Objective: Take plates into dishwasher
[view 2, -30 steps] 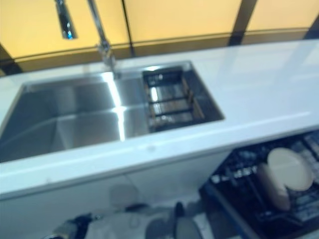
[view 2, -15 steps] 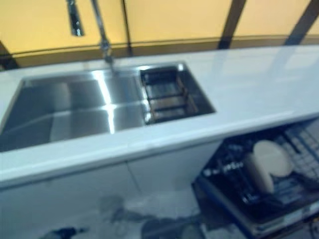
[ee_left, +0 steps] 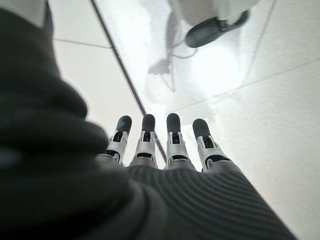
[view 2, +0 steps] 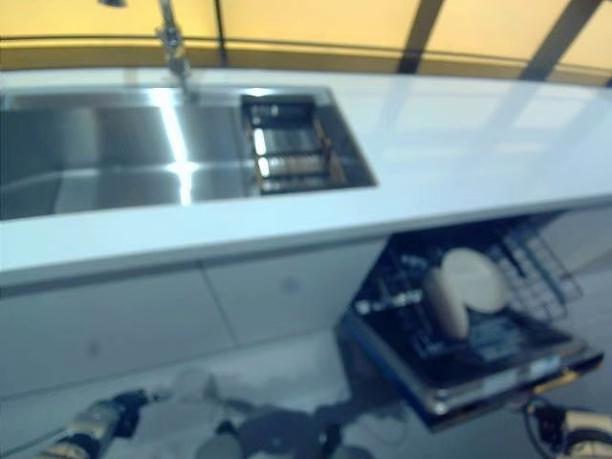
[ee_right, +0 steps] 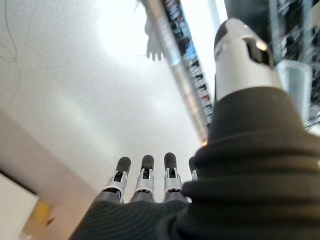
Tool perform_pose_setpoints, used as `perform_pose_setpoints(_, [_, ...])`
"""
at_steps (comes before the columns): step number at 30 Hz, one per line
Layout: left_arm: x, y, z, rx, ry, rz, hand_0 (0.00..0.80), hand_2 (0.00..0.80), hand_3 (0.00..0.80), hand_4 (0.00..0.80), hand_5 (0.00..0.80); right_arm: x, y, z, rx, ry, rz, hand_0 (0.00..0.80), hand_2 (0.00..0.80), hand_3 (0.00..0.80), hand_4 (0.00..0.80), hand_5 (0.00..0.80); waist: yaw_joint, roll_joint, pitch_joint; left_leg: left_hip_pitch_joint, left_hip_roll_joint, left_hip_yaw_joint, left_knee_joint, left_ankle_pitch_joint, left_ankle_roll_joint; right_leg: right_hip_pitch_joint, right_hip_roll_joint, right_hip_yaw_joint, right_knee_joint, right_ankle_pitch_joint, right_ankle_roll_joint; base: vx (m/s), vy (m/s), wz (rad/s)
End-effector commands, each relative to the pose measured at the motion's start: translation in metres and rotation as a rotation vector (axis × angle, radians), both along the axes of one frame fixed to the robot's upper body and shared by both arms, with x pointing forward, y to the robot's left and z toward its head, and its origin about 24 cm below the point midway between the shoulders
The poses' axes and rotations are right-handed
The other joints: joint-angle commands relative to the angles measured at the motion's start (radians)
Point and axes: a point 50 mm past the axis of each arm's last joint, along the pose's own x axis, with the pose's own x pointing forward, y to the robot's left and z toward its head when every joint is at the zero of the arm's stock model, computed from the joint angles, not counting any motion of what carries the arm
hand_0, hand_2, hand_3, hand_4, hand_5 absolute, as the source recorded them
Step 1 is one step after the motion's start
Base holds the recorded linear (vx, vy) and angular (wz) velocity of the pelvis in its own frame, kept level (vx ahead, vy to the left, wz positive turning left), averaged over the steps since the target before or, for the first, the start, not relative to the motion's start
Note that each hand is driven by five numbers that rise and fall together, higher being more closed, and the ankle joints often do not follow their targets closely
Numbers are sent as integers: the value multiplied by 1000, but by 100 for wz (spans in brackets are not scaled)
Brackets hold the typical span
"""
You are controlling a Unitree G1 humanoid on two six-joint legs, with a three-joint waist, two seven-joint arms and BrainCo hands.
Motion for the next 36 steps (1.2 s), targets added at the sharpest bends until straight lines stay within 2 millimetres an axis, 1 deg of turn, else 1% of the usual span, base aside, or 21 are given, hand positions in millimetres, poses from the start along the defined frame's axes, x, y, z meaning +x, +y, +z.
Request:
perform_pose_setpoints(1, [-7,1,-3,20,42,15,0,0,0,0,0,3,-18,20,-116,-14,-34,0,0,0,0,0,6,46,18,-17,-15,16,-97,106,49,93,10,25,147,-135,-5,-97,-160,-3])
perform_pose_setpoints(4, [-40,7,-12,31,119,95,0,0,0,0,0,-16,-24,19,-152,87,-38,0,0,0,0,0,15,72,21,-15,23,9,-158,185,4,114,52,0,143,-157,-40,-28,-200,-2])
perform_pose_setpoints(5, [-54,9,-15,24,135,119,0,0,0,0,0,-22,-27,21,-150,108,-39,0,0,0,0,0,18,82,22,-13,39,19,-212,233,-16,135,70,-1,118,-152,-46,32,-155,3])
perform_pose_setpoints(6, [-64,9,-18,18,152,125,0,0,0,0,0,-27,-30,23,-147,130,-45,0,0,0,0,0,21,85,25,-21,46,35,-254,272,-31,160,80,-1,87,-141,-45,11,-149,2])
perform_pose_setpoints(7, [-68,8,-19,15,158,126,0,0,0,0,0,-30,-31,23,-151,144,-55,0,0,0,0,0,21,84,27,-34,47,47,-264,288,-37,176,82,-2,61,-125,-40,-74,-164,0])
perform_pose_setpoints(8, [-68,7,-20,11,156,128,0,0,0,0,0,-33,-32,23,-159,158,-64,0,0,0,0,0,17,79,28,-35,48,67,-245,281,-36,181,76,-13,35,-104,-37,-168,-151,6])
perform_pose_setpoints(10, [-62,4,-20,-15,136,135,0,0,0,0,0,-34,-30,21,-163,169,-73,0,0,0,0,0,0,59,23,12,39,101,-145,206,-20,158,43,-60,6,-60,-39,-248,-109,24])
perform_pose_setpoints(11, [-58,0,-21,-24,127,127,0,0,0,0,0,-35,-30,19,-169,171,-78,0,0,0,0,0,-7,48,16,41,30,103,-94,163,-11,146,27,-77,-8,-40,-40,-235,-74,25])
perform_pose_setpoints(13, [-52,-4,-22,-28,112,118,0,0,0,0,0,-40,-31,18,-184,172,-86,0,0,0,0,0,-27,36,-3,101,7,88,-35,93,4,118,12,-82,-17,-16,-42,-183,-46,15])
perform_pose_setpoints(16, [-43,-11,-23,-53,99,83,0,0,0,0,0,-51,-34,19,-215,193,-93,0,0,0,0,0,-69,39,-39,186,-38,87,31,17,25,75,26,-88,11,-25,-64,-121,-8,19])
perform_pose_setpoints(18, [-39,-17,-24,-83,88,77,0,0,0,0,0,-55,-34,18,-219,222,-84,0,0,0,0,0,-81,54,-50,234,-82,61,-19,-48,49,32,47,-94,72,-45,-70,-142,48,28])
perform_pose_setpoints(20, [-34,-20,-24,-97,78,70,0,0,0,0,0,-56,-32,16,-215,230,-90,0,0,0,0,0,-89,68,-45,249,-91,55,-89,-48,57,-8,62,-107,111,-50,-68,-157,39,38])
perform_pose_setpoints(21, [-29,-25,-25,-114,74,42,0,0,0,0,0,-57,-30,13,-227,224,-123,0,0,0,0,0,-94,79,-24,266,-107,27,-143,-41,63,-38,73,-110,136,-48,-62,-166,12,45])
perform_pose_setpoints(23, [-27,-29,-26,-116,67,5,0,0,0,0,0,-56,-27,10,-233,257,-110,0,0,0,0,0,-93,72,-13,242,-124,-5,-139,-38,71,-62,72,-90,125,-23,-51,-230,9,15])
perform_pose_setpoints(27, [-25,-31,-26,-103,61,-43,0,0,0,0,0,-60,-21,3,-197,219,-155,0,0,0,0,0,-95,59,2,231,-137,40,-101,-69,84,-63,50,-99,97,7,-31,-127,44,1])
perform_pose_setpoints(30, [-25,-30,-25,-97,53,-35,0,0,0,0,0,-52,-12,-5,-136,153,-166,0,0,0,0,0,-77,63,23,225,-154,56,-87,-78,92,-67,53,-141,129,-3,-25,-111,26,-3])
perform_pose_setpoints(31, [-26,-29,-24,-98,55,-34,0,0,0,0,0,-49,-9,-8,-122,139,-168,0,0,0,0,0,-75,69,32,220,-153,53,-87,-76,99,-93,45,-130,184,-5,-19,-193,0,-25])
perform_pose_setpoints(32, [-27,-26,-23,-94,56,-30,0,0,0,0,0,-46,-5,-12,-105,124,-170,0,0,0,0,0,-75,74,42,210,-151,46,-80,-79,107,-131,22,-107,245,6,-6,-260,-70,-37])
perform_pose_setpoints(34, [-25,-20,-20,-89,44,-3,0,0,0,0,0,-38,5,-18,-76,86,-194,0,0,0,0,0,-70,78,67,166,-130,51,-28,-88,111,-180,-102,-71,275,58,10,-278,-179,-38])
perform_pose_setpoints(35, [-26,-18,-19,-98,43,18,0,0,0,0,0,-34,8,-21,-79,79,-201,0,0,0,0,0,-70,82,85,140,-110,48,22,-110,109,-184,-154,-31,257,66,11,-172,-247,-18])
perform_pose_setpoints(36, [-27,-17,-19,-103,47,29,0,0,0,0,0,-35,11,-23,-77,85,-206,0,0,0,0,0,-79,83,93,125,-103,30,47,-124,108,-190,-178,20,235,91,15,-83,-310,2])
